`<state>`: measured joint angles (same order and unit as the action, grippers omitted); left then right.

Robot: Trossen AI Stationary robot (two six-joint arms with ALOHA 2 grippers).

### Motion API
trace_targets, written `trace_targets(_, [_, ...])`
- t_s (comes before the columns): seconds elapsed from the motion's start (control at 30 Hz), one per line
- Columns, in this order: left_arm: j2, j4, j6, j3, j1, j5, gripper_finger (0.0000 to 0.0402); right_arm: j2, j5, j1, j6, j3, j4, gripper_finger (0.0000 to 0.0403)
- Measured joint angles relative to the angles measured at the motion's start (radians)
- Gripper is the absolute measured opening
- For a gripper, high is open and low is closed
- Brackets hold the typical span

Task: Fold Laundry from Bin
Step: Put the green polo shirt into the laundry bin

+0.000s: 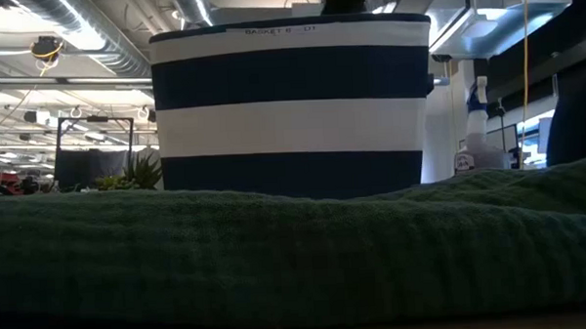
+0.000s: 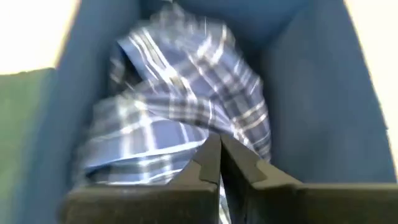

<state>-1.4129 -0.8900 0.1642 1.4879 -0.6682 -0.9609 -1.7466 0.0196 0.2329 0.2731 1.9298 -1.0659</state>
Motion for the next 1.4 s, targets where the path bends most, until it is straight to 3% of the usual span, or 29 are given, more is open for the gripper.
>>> trace_targets(0.23, [0.000, 0.000, -0.005, 0.000, 0.000, -0.003, 0.0005, 0.060, 0.076, -0.090, -0.044, 0.222, -0.187, 0.0054])
trace_targets(0.37, [-0.005, -0.001, -0.068, 0.000, 0.000, 0.105, 0.0001, 0.105, 0.106, -0.226, -0.108, 0.232, -0.270, 0.0057])
trace_targets(0.43, [-0.023, -0.004, -0.106, 0.000, -0.001, 0.141, 0.0001, 0.125, 0.175, -0.333, -0.141, 0.206, -0.306, 0.0050])
trace_targets(0.63, [-0.155, -0.049, -0.148, 0.001, -0.009, 0.201, 0.0002, 0.139, 0.411, -0.618, -0.297, 0.030, -0.347, 0.0028])
trace_targets(0.87, [-0.307, -0.041, -0.216, 0.001, -0.010, 0.260, 0.0002, 0.139, 0.473, -0.818, -0.535, -0.271, -0.306, 0.0026])
trace_targets(1.07, [-0.397, -0.030, -0.307, 0.001, -0.020, 0.327, 0.0021, 0.142, 0.668, -0.996, -0.675, -0.536, -0.073, 0.0026])
trace_targets(1.23, [-0.466, 0.049, -0.340, -0.001, -0.046, 0.335, 0.0060, 0.143, 0.657, -1.060, -0.685, -0.737, 0.162, 0.0026])
trace_targets(1.4, [-0.475, 0.069, -0.334, -0.001, -0.049, 0.337, 0.0100, 0.143, 0.533, -1.057, -0.687, -0.814, 0.291, 0.0028])
